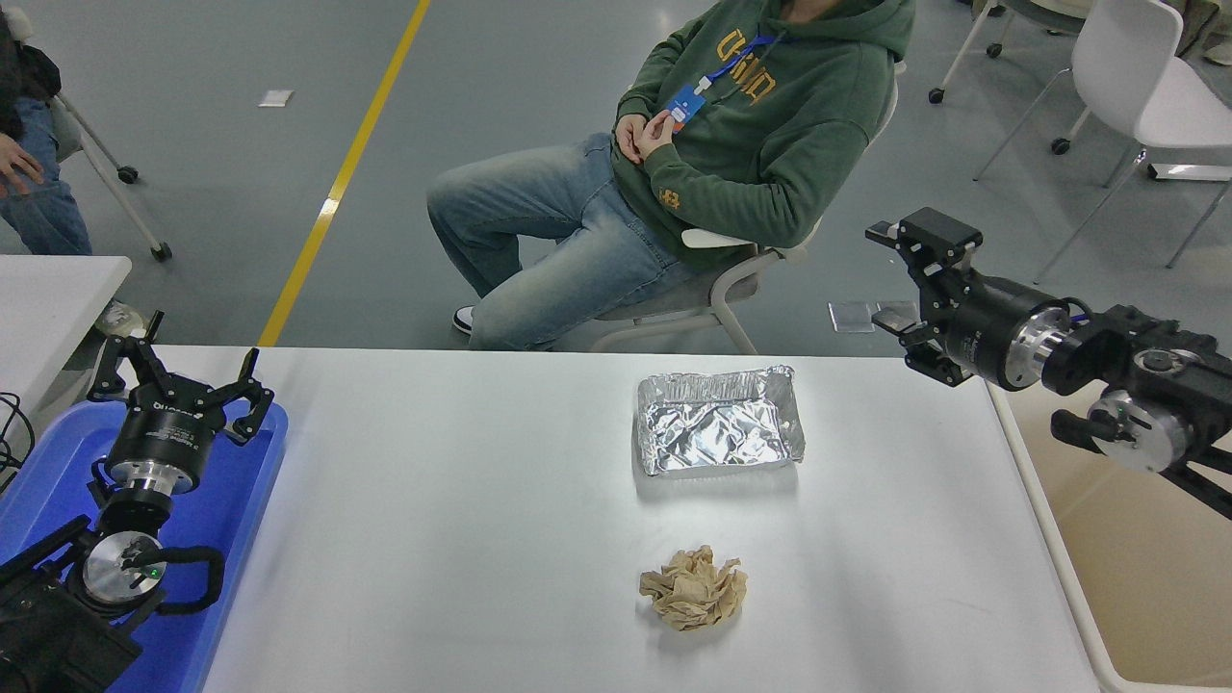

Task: Clean the table surface

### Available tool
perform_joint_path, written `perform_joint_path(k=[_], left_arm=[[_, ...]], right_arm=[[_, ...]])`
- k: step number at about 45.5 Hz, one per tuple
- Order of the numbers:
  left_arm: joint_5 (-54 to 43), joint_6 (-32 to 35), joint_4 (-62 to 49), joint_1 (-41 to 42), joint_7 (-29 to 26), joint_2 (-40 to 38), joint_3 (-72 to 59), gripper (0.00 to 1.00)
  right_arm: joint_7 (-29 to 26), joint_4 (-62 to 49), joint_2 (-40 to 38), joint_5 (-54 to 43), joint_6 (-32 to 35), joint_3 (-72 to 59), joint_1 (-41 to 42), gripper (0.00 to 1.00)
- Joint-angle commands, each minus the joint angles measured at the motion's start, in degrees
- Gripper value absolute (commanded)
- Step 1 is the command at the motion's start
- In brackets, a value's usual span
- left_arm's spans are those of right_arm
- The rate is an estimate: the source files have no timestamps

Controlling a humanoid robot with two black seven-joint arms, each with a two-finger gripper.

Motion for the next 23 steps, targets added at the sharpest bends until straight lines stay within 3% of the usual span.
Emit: perform_joint_path(k=[1,23], left_arm=[[0.0,0.0,0.0,0.0,0.0,0.0,0.0,1.00],[0.0,0.0,0.0,0.1,0.0,0.0,0.0,1.00]], right_arm=[[0.0,-2.7,4.3,0.6,-0.5,0.6,-1.8,1.00],[1.2,-14.0,19.0,12.5,-0.4,18.0,-15.1,1.00]])
